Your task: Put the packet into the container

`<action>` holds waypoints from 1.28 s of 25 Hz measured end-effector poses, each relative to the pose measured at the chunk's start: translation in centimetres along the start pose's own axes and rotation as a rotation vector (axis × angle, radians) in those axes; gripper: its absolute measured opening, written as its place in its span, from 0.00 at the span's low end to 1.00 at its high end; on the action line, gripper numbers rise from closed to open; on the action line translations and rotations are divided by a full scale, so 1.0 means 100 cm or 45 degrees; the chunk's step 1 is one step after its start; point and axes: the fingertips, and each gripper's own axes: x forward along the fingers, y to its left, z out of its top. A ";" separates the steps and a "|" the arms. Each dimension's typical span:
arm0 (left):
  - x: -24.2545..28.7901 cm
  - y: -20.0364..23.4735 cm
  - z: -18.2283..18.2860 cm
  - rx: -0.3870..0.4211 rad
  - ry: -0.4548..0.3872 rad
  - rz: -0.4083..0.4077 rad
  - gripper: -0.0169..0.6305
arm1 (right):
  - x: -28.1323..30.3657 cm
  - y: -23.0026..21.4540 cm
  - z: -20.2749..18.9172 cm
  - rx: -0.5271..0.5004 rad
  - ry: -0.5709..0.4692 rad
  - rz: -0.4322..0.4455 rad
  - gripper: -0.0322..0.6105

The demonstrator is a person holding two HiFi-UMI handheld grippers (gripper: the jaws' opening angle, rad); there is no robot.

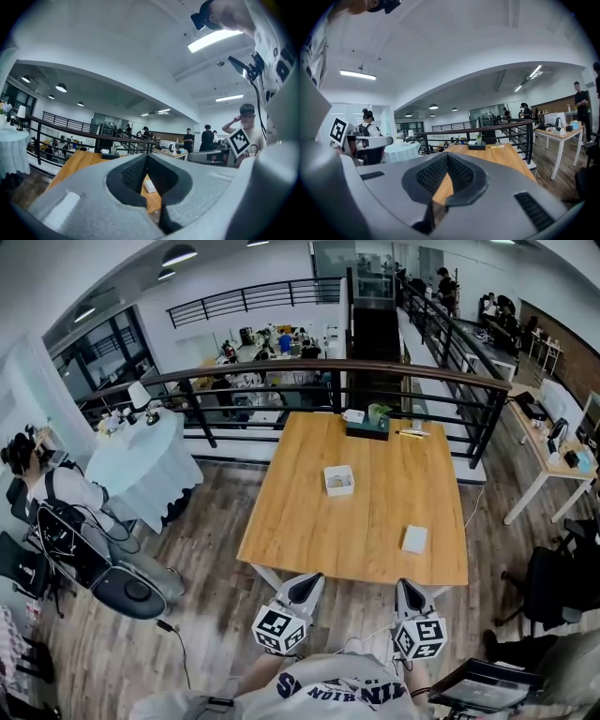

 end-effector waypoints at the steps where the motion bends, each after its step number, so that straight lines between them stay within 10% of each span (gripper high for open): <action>1: 0.002 0.001 0.000 -0.001 0.000 0.009 0.02 | 0.003 -0.003 0.001 0.000 -0.001 0.005 0.06; 32: 0.081 -0.017 -0.013 -0.049 0.044 0.187 0.02 | 0.060 -0.099 -0.002 0.018 0.043 0.147 0.06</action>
